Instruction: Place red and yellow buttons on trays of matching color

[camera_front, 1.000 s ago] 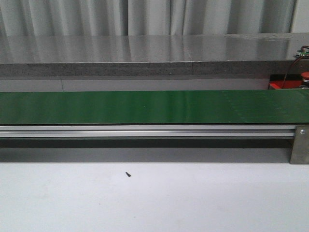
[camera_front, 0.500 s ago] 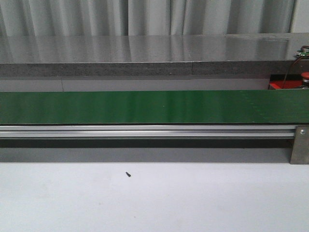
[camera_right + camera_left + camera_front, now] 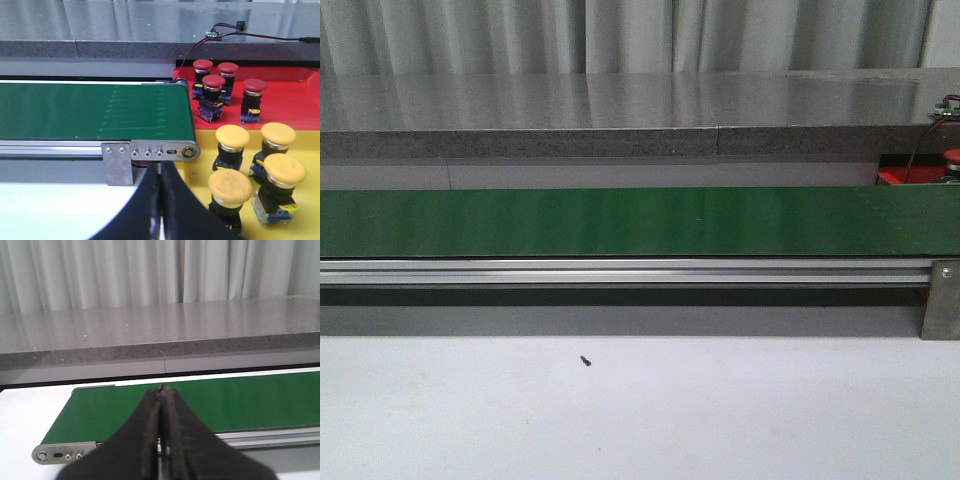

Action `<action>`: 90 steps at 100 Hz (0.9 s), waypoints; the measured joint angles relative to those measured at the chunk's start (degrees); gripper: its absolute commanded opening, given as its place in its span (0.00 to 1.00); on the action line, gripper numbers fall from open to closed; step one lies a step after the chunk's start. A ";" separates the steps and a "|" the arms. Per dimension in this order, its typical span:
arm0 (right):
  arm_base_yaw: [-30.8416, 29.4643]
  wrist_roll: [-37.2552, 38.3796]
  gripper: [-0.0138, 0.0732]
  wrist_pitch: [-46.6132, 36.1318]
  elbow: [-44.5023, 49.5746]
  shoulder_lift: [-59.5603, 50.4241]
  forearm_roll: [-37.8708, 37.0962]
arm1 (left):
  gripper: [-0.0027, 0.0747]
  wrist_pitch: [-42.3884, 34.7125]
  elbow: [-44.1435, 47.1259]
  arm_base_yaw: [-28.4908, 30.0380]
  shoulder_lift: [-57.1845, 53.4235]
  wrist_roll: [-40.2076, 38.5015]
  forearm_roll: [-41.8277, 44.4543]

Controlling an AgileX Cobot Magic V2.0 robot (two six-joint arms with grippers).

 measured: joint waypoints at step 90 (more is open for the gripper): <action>0.00 0.00 0.08 0.00 0.00 0.00 0.00 | 0.01 -0.60 0.00 -0.99 0.00 -0.13 0.11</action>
